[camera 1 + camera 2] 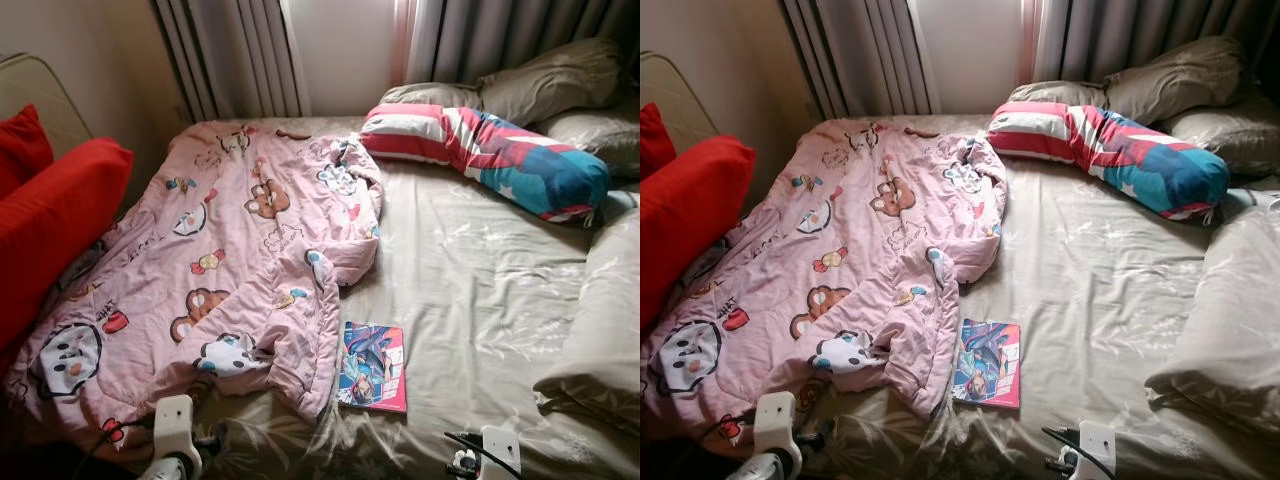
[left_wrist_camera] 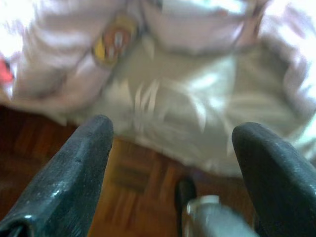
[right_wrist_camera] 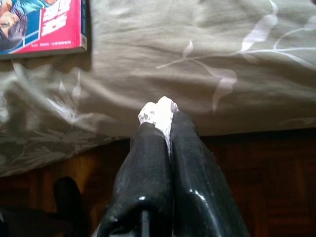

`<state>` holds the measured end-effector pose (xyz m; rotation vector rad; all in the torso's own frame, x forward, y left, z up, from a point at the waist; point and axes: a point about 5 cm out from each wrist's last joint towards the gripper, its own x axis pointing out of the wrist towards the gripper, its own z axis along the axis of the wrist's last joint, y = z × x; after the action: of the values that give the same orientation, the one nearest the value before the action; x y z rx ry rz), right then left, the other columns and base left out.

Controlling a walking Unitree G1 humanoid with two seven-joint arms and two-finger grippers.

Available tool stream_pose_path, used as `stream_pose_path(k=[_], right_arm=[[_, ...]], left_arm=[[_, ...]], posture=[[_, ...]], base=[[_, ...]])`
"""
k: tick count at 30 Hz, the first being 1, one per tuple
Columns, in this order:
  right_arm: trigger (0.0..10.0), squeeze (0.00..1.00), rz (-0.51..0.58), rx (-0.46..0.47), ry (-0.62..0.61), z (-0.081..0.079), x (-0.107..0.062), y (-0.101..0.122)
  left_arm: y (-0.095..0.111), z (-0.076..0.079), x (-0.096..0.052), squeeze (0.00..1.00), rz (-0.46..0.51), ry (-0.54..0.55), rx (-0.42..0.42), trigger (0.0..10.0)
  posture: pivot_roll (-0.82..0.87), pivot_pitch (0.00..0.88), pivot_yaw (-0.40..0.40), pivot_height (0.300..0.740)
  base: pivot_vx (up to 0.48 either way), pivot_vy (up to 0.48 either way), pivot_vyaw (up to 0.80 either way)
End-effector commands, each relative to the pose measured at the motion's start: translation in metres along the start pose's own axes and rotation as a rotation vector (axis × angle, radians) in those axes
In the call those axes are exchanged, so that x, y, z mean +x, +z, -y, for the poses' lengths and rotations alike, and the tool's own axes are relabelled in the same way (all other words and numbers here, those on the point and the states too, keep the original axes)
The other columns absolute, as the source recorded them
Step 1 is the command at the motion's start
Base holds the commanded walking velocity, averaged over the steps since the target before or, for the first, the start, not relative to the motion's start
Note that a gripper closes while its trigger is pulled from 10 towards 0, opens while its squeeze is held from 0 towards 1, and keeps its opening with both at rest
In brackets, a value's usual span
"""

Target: Clean up the room

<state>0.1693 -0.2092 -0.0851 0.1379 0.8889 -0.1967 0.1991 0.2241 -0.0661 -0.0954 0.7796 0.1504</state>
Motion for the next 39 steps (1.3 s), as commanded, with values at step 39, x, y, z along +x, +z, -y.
stream_pose_path(k=[39], right_arm=[[10.0,0.00,-0.037,0.004,-0.010,-0.001,0.000,-0.005]], left_arm=[[-0.022,-0.028,-0.010,0.00,-0.123,0.062,-0.004,10.0]], posture=[[-0.08,0.000,0.066,0.740]], base=[[0.000,0.006,0.29]])
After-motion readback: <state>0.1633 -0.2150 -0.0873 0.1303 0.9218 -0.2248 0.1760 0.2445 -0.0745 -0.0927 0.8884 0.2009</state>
